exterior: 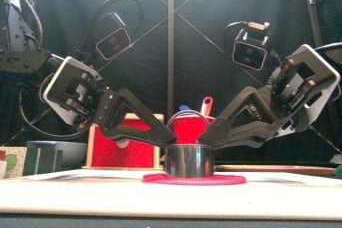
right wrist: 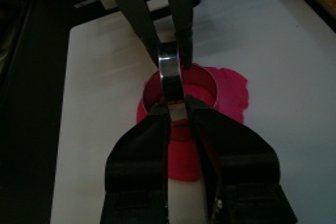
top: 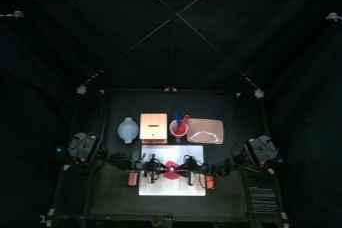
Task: Get the cutter from the drawer then cut the dough then place the extra dough in the bowl
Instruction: Cut the dough
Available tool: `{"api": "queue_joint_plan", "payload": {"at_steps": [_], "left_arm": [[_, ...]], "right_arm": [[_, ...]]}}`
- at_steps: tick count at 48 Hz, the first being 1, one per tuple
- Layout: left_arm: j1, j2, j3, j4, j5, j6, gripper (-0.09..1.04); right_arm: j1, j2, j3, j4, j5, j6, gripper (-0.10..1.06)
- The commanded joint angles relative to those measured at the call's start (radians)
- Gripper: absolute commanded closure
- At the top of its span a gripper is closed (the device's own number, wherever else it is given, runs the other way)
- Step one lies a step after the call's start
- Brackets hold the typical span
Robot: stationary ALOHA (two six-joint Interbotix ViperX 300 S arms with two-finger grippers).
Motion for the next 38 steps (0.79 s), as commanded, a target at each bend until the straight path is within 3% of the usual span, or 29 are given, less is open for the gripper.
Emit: {"api": "queue_joint_plan", "payload": {"at_steps": [1,38], "left_arm": [[-0.012,0.020,-0.011,0.003,0.014,-0.005,0.50],[-0.011,0.037,-0.011,-0.063,0.092,-0.008,0.52]], "right_arm": [[-0.003,0.015,0.014,0.012,0.055,0.005,0.54],[-0.026,0.018,-0.002,0.005,0.071,-0.003,0.54]]}}
